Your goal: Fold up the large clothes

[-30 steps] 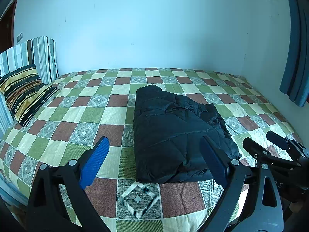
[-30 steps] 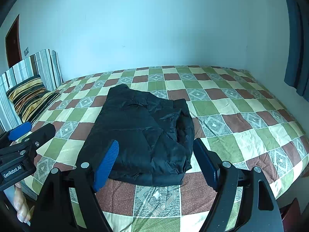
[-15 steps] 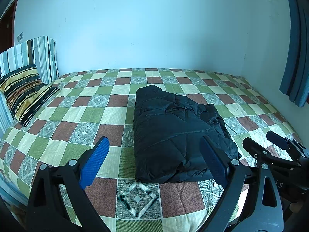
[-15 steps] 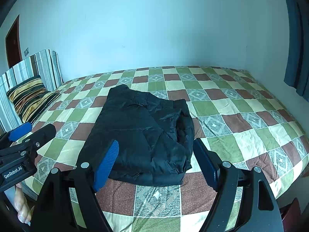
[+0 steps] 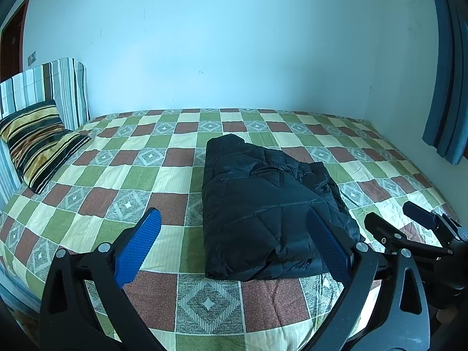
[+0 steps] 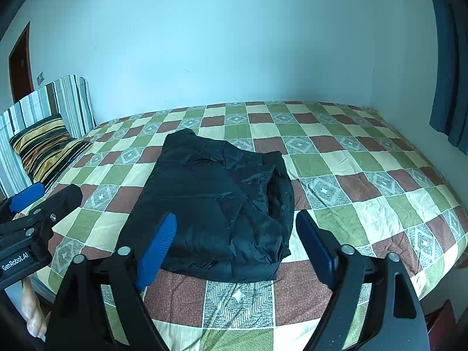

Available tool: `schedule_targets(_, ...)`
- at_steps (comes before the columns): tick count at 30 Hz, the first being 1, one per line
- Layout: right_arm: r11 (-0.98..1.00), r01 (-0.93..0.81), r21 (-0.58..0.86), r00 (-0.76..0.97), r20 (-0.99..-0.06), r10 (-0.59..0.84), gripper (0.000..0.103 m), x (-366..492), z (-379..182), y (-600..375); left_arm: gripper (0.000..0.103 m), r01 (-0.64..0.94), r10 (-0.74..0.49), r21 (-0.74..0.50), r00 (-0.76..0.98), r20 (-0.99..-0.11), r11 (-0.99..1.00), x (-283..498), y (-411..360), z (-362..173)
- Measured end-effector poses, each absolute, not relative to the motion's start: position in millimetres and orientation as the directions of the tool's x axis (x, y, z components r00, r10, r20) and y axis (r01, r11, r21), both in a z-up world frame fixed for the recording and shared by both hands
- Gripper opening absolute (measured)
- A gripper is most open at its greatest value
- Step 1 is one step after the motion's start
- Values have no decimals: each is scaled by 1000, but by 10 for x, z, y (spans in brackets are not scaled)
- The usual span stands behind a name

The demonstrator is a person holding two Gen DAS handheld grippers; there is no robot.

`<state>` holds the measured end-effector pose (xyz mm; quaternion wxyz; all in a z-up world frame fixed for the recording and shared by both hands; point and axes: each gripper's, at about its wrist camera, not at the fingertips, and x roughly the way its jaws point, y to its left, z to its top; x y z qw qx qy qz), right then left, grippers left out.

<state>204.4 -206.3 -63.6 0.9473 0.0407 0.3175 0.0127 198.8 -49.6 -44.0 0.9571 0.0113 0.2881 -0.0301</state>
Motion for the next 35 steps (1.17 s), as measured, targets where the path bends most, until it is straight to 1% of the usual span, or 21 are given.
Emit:
schedule_targets(4,996,2,84,800,-599,49,83,2050,-632,-2036,100,68,-49,14,832,-552,998,1987,-501,-450)
schedule_targets(8,997,3,82,795,-604,48,83,2069,-639,-2026,101,53,-22,40,830,-557,998,2003,-515,-470)
schedule_targets(13,996,5,86,790,-611,49,84,2100,-665,-2018,101,44,-15,40,842,-540,998,1989,-497,-467)
schedule_targets(21,996,0,84,782,-621,53,84,2150,-721,-2002,101,53,-33,20,834,-551,998,2036,-468,-521)
schedule_targets(28,996,5,88,779,-625,51,84,2188,-769,-2019,101,27,-5,33,840,-543,999,2088,-425,-552)
schedule_targets(35,995,42,91,772,-636,26,84,2319,-870,-2207,101,4,21,40,797,-604,999,2367,-243,-747)
